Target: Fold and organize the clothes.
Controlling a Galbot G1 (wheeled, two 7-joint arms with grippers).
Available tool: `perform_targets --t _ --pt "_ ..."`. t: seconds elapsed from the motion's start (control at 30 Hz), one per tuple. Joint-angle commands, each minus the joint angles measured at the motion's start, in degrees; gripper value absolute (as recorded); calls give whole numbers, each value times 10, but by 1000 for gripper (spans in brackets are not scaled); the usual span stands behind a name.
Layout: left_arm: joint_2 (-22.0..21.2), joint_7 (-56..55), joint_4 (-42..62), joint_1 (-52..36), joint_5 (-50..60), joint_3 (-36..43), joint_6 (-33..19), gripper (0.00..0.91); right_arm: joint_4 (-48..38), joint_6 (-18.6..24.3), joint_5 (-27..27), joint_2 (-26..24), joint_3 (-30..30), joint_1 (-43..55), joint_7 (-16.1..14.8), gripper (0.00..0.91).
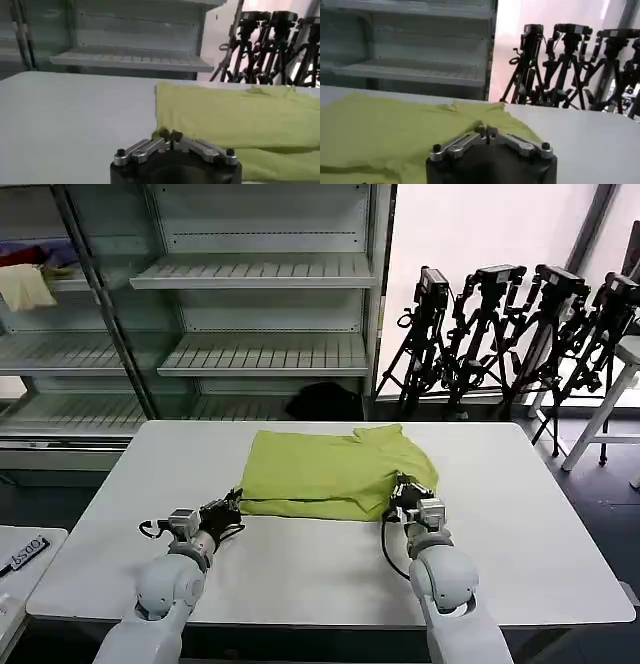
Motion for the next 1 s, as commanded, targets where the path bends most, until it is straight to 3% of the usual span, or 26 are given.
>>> perform_targets --t 0.03,0.3,0.57,0.87,1.0 --pt "-1 2 25 -5 19 3 -12 907 -25 3 -9 0 0 24 3 907" --pt "5 1 9 -1 19 0 -18 907 2 0 -11 -7 21 -6 0 907" --pt "14 -1 -38 26 19 -6 -8 907 88 -12 -11 -22 68 -111 -23 907" --pt "13 3 -66 59 16 -4 6 907 120 9 12 -20 117 -188 -34 907" --pt "7 3 -60 58 17 2 7 907 116 14 16 -22 128 -200 -35 746"
